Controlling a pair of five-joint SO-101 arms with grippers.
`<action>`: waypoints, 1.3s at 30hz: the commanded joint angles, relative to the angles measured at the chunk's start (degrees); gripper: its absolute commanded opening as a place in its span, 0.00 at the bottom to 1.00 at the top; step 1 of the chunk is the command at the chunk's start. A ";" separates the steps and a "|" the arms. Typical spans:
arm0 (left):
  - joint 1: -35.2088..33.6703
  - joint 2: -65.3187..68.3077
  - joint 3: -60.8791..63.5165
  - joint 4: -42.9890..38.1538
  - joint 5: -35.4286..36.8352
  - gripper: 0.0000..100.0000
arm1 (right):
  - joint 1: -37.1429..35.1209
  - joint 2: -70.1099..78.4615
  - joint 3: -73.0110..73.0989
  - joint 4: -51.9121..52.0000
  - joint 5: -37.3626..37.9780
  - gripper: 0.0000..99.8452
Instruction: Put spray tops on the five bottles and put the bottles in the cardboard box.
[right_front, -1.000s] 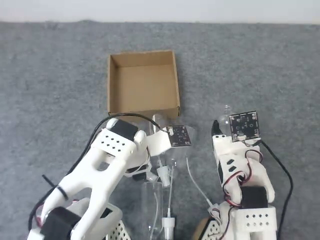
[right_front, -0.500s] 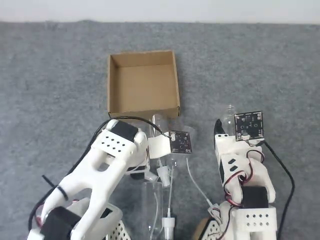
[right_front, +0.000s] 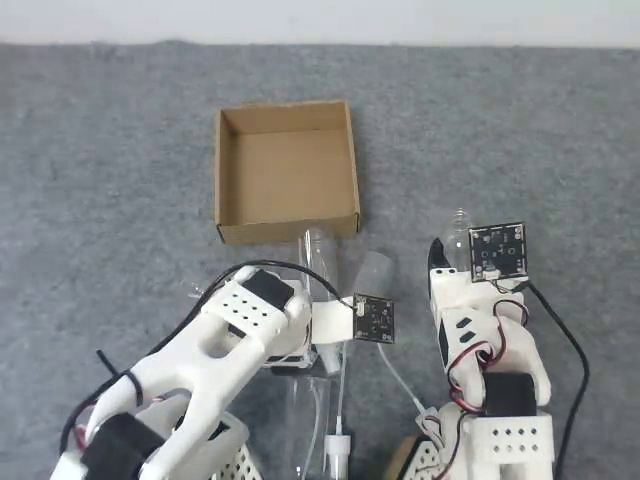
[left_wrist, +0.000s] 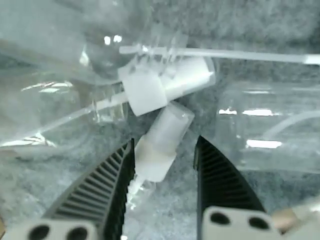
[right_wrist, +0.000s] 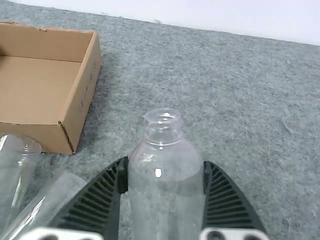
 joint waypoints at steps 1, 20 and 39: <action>0.18 0.09 0.57 -2.37 -0.44 0.18 | 0.48 -1.71 -1.05 -1.36 -0.44 0.09; -1.23 0.09 3.91 -6.15 -1.93 0.08 | 0.40 -1.71 -1.05 -1.36 -0.44 0.09; -1.23 -0.53 -6.29 8.70 -1.67 0.05 | 0.48 -1.71 -1.14 -1.36 -0.44 0.09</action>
